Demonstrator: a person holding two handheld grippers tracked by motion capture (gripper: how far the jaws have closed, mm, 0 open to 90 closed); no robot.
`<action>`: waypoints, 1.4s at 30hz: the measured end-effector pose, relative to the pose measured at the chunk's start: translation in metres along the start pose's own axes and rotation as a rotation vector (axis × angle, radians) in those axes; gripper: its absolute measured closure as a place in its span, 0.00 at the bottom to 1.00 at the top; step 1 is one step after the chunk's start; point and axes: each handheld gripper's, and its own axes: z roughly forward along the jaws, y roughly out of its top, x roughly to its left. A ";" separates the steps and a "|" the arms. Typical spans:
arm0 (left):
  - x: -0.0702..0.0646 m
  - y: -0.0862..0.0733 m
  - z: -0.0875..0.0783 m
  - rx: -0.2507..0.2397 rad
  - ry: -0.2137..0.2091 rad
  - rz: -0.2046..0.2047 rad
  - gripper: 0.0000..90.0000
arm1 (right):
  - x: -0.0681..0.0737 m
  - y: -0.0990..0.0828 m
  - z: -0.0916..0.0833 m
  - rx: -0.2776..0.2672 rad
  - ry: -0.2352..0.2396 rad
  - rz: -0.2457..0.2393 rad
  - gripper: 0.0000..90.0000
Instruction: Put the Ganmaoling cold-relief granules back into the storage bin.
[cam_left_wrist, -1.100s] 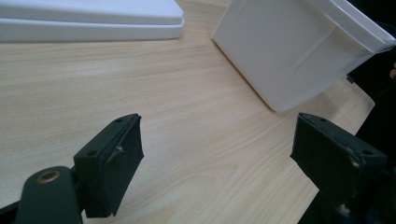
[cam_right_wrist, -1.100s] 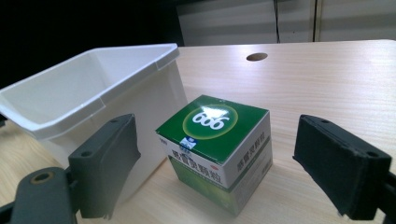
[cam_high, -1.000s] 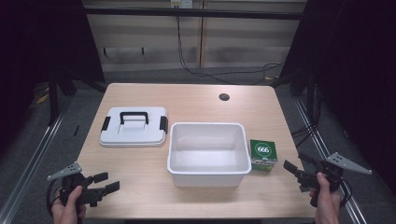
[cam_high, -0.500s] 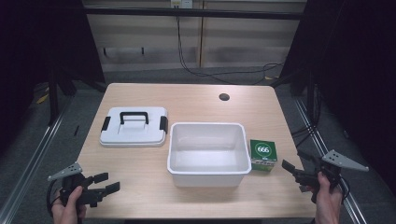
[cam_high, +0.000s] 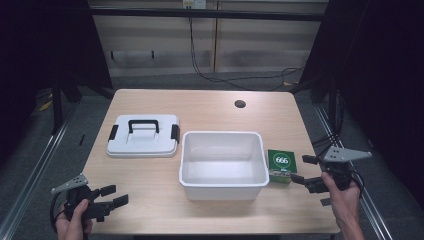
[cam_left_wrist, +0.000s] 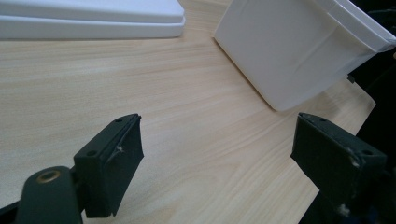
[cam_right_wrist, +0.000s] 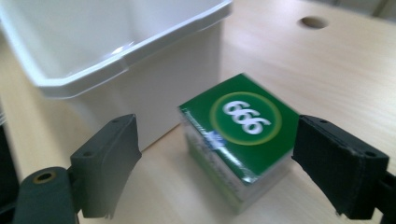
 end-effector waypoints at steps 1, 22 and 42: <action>0.000 0.000 0.000 0.000 0.000 0.002 0.18 | 0.001 0.004 0.001 0.007 -0.013 -0.021 0.15; 0.000 0.000 0.001 0.005 -0.006 -0.004 0.18 | -0.016 0.050 0.025 0.271 0.074 -0.144 0.15; 0.000 0.000 0.001 0.006 -0.003 -0.003 0.18 | -0.025 0.072 0.064 0.527 0.133 -0.354 0.08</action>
